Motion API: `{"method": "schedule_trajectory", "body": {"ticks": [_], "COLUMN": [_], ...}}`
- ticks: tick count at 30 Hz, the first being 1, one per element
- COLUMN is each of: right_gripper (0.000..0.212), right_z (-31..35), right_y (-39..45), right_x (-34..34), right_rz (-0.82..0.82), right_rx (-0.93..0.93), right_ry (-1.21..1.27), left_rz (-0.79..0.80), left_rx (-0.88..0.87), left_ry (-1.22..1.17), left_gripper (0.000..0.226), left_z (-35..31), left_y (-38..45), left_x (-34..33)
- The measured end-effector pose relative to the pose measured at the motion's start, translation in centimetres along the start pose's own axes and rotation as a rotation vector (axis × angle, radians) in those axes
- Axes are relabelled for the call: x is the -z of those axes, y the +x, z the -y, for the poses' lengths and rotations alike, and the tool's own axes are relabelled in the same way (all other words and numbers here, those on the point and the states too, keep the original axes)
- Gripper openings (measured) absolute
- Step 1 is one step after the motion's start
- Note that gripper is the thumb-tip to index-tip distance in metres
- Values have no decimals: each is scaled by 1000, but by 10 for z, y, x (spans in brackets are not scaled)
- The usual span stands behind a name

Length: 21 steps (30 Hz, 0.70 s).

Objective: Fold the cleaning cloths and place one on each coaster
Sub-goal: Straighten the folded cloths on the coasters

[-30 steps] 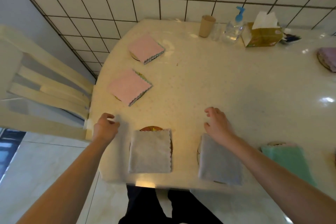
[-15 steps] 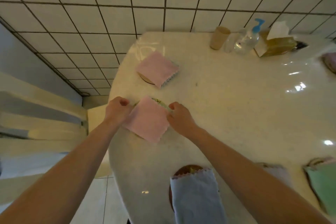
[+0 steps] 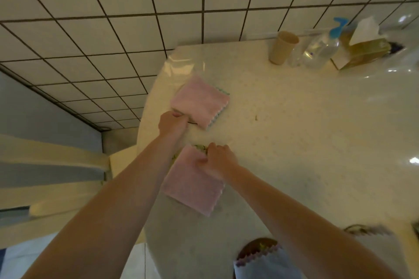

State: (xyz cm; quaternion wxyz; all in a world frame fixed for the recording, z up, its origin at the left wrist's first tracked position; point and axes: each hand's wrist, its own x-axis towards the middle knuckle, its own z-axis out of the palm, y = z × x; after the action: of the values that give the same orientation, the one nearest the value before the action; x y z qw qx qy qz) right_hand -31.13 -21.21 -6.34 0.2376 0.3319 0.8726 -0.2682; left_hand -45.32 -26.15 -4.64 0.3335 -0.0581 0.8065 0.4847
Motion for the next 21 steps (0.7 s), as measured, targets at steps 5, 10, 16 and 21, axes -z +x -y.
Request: {"method": "schedule_trajectory", "body": {"ticks": [5,10,16,21], "right_gripper": [33,26,43,34], "right_z": [2,4,6,-1], "right_y": [16,16,18,13], "right_x": [6,19,30,21], "right_rz": [101,179,352,404], "right_rx": [86,148,96,149], "right_ry": [-16,76,307,416], "left_rz": [-54,-100,19,336], "left_rx": [196,203,71,-48], "left_ry": [-327,-314,-241,-413], "left_gripper": [14,45,33,25], "left_z": [-13,-19,-24,-34], "left_y": [15,25,32,36], "left_x": [-24,-43,-49,-32]}}
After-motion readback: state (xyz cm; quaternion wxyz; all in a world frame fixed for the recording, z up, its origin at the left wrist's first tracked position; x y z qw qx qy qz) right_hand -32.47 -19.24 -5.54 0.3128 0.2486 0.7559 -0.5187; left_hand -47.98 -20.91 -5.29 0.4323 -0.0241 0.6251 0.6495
